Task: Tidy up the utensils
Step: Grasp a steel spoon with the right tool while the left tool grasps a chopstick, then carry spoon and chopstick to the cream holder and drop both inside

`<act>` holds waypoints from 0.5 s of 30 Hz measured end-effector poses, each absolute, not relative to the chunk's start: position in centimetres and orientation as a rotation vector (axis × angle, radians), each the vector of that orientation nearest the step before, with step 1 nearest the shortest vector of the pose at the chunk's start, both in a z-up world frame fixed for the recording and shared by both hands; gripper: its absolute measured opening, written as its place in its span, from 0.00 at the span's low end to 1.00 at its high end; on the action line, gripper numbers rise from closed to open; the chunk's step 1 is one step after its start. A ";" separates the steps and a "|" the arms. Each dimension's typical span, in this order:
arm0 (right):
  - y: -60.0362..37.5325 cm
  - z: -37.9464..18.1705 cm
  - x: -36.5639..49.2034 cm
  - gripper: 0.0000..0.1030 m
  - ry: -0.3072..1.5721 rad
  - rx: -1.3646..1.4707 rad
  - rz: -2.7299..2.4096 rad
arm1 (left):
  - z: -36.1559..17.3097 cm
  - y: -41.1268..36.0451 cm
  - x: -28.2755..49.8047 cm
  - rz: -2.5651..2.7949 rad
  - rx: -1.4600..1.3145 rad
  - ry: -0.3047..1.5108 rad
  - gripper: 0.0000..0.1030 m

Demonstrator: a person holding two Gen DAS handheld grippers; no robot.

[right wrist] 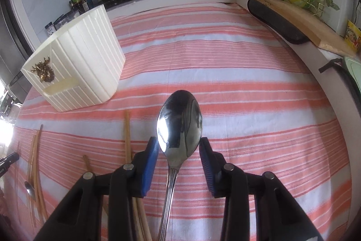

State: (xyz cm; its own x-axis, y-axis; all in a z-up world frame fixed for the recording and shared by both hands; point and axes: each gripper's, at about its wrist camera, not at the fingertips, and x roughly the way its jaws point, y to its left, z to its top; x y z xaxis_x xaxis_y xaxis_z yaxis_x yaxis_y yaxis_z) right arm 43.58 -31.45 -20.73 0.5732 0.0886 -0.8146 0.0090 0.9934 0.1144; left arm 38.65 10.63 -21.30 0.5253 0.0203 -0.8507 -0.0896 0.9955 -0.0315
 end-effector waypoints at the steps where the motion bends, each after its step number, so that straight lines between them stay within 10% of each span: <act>1: -31.4 -20.8 43.6 0.37 0.970 0.099 0.047 | -21.4 10.7 38.8 0.069 -0.071 1.020 0.04; 15: -29.5 -22.7 46.2 0.56 1.047 0.074 -0.037 | -23.2 10.2 39.0 0.107 -0.042 1.041 0.04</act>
State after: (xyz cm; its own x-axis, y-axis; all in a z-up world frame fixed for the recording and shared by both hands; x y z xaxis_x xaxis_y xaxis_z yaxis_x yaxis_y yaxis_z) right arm 46.21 -29.54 -22.68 0.4995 0.0048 -0.8663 0.0657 0.9969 0.0434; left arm 38.97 10.20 -23.19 0.5007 0.0686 -0.8629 -0.1086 0.9940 0.0160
